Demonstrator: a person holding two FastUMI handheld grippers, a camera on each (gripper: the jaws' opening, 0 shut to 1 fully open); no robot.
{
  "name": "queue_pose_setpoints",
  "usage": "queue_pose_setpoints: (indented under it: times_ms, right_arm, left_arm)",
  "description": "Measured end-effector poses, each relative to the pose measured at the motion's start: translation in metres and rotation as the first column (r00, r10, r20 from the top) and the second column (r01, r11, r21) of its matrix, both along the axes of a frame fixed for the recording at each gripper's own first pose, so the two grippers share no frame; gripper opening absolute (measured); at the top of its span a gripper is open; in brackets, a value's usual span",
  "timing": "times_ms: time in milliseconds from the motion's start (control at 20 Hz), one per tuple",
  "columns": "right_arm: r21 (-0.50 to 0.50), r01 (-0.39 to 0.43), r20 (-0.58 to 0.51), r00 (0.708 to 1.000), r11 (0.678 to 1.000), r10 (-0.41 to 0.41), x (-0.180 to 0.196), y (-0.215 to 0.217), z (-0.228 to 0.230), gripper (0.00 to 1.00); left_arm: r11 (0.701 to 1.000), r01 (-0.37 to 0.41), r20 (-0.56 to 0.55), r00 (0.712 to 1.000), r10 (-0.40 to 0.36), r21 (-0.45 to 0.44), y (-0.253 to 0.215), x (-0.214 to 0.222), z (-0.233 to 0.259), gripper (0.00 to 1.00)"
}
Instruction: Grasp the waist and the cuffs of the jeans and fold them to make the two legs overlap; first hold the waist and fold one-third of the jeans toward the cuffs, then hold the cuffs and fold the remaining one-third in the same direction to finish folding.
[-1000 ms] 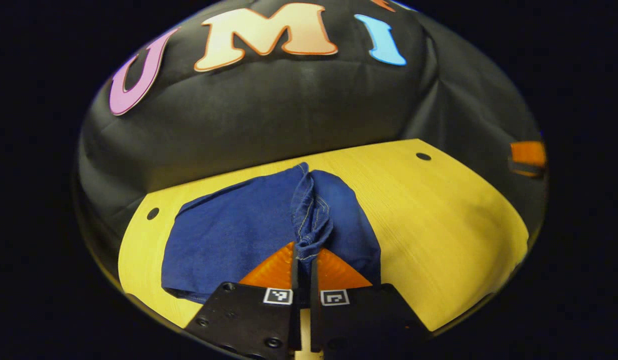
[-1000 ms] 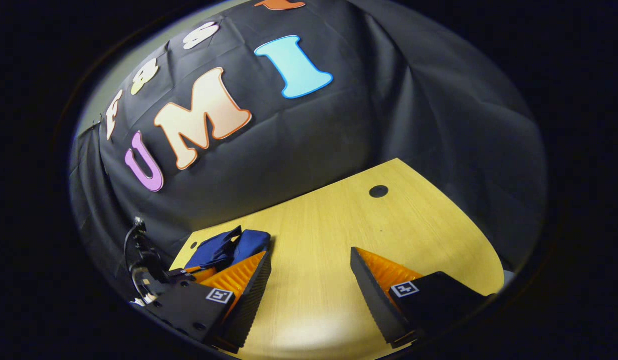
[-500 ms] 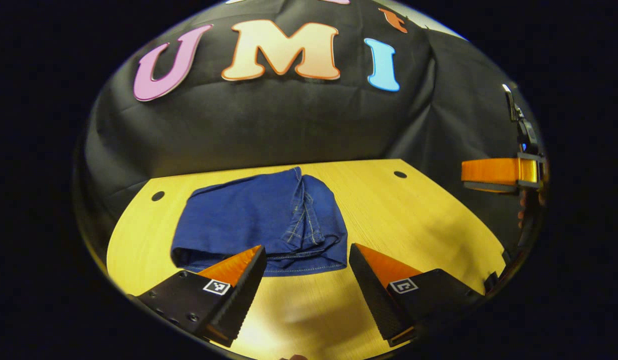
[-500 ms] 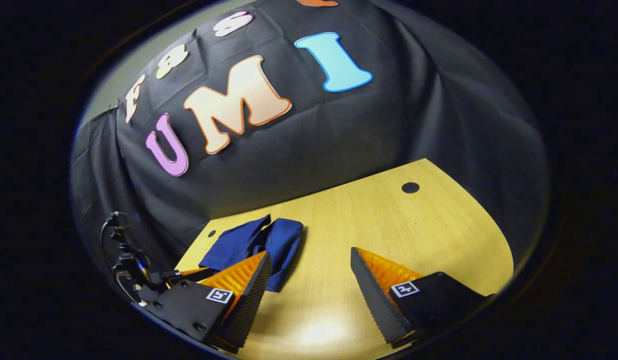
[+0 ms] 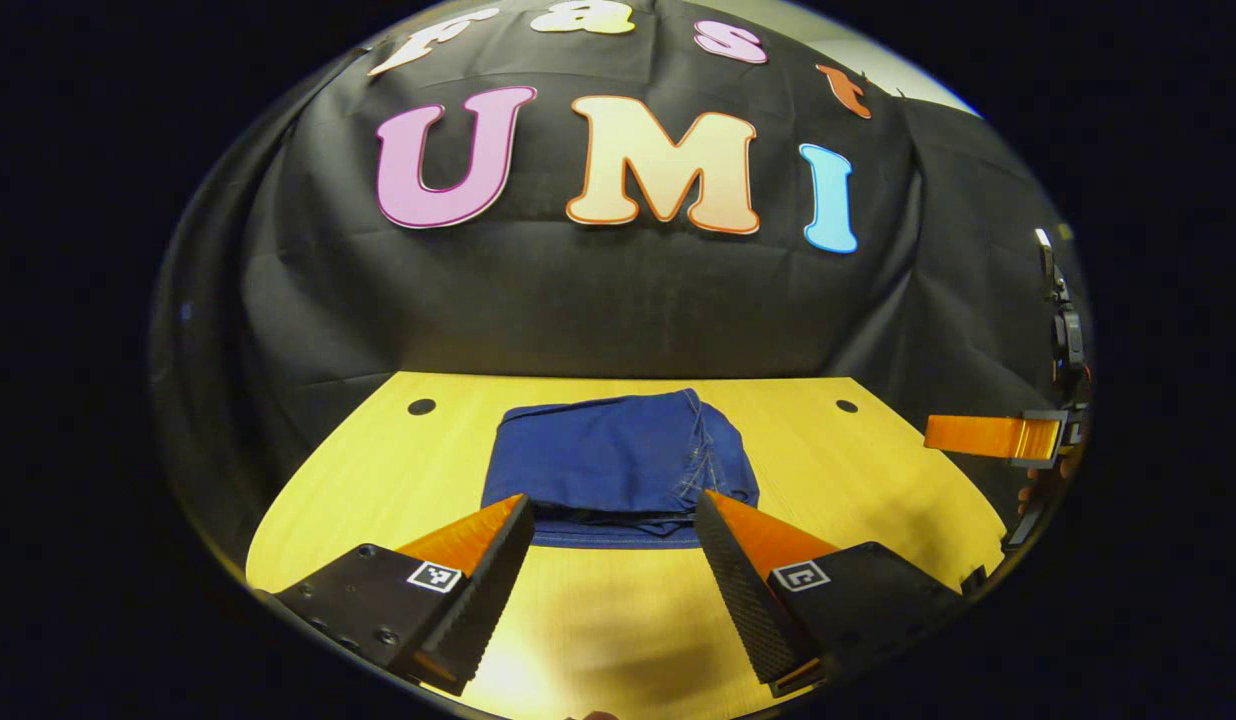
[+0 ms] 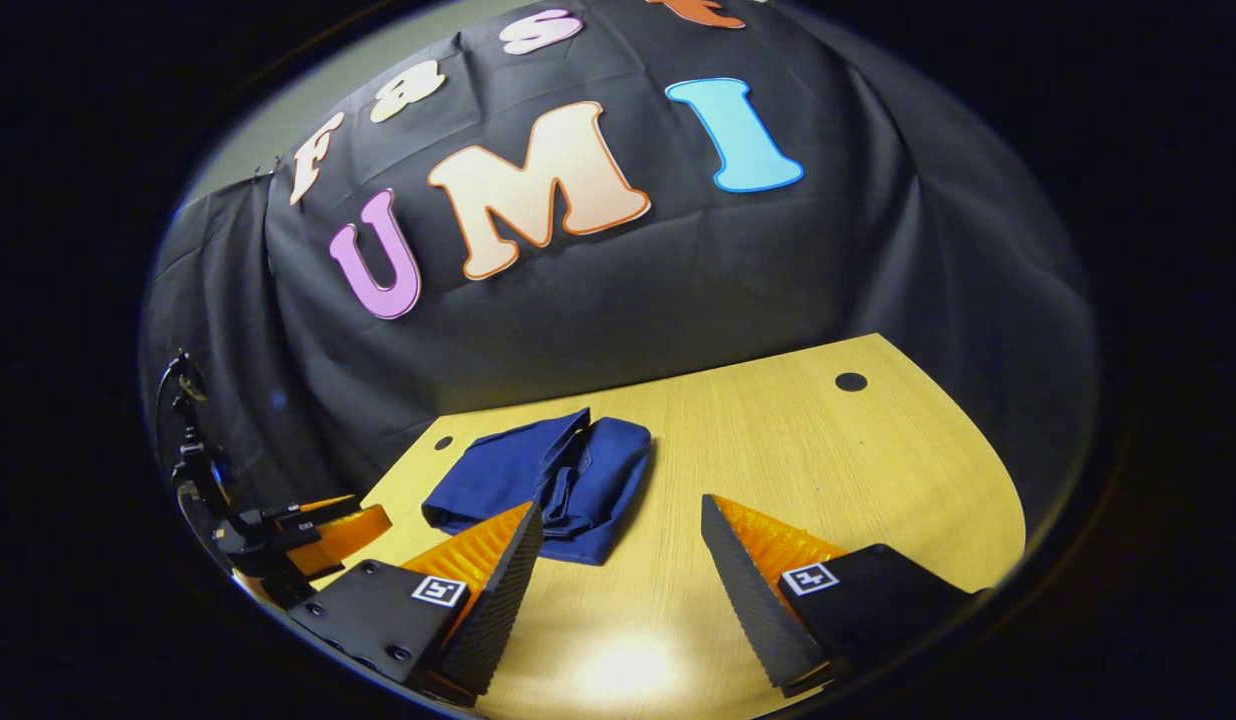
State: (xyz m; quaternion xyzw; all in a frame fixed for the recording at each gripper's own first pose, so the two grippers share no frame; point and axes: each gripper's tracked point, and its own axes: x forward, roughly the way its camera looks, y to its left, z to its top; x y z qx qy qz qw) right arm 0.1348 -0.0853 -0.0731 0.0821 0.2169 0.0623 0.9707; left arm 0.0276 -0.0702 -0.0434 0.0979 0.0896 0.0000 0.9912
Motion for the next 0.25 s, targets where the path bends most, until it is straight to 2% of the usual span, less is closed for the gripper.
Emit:
queue_pose_setpoints:
  times_ms: [250]
  right_arm:
    - [-0.016,-0.001,0.015,1.0,1.0,0.001,-0.0128,0.0082,0.0043,0.98]
  left_arm:
    - [1.0,0.006,0.0,1.0,-0.006,-0.008,0.0075,-0.008,0.0026,0.96]
